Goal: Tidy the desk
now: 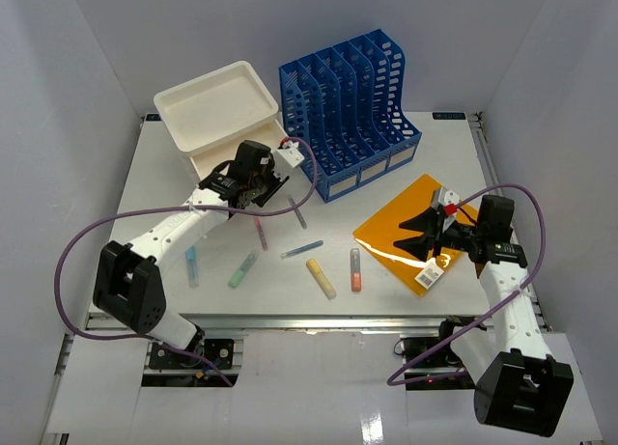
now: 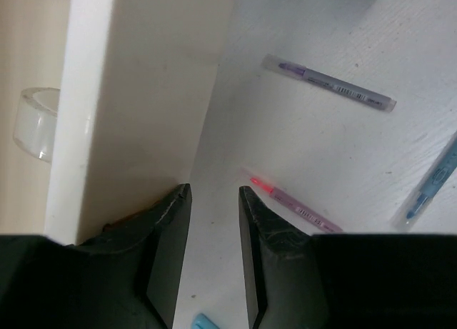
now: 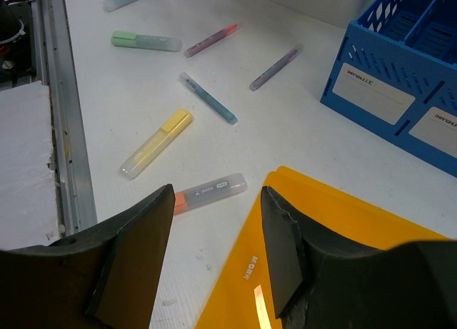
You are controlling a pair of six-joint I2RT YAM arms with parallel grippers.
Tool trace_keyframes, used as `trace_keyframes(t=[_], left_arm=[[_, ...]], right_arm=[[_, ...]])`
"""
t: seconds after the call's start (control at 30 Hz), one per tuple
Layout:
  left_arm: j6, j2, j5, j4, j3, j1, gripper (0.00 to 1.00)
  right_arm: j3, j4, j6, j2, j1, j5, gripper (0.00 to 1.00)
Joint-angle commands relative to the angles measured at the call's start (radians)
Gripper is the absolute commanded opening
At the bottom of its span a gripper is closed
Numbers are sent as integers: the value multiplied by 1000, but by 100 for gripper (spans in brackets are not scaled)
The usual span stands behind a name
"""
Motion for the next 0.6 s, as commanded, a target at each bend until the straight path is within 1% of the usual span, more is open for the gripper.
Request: trace_keyframes(t=[0.0, 0.1, 0.3, 0.43, 0.57], left_arm=[[12, 21, -46, 66, 99, 74, 54], [0, 45, -59, 87, 130, 90, 63], [-19, 96, -95, 118, 176, 111, 77], [-24, 123, -118, 141, 199, 135, 82], [-40, 155, -119, 149, 230, 164, 84]], right_arm=[[-5, 13, 0, -12, -12, -52, 58], [-5, 13, 4, -9, -18, -56, 58], [-7, 13, 9, -13, -35, -68, 58], [-7, 14, 16, -11, -51, -82, 58], [-7, 14, 20, -7, -62, -90, 58]])
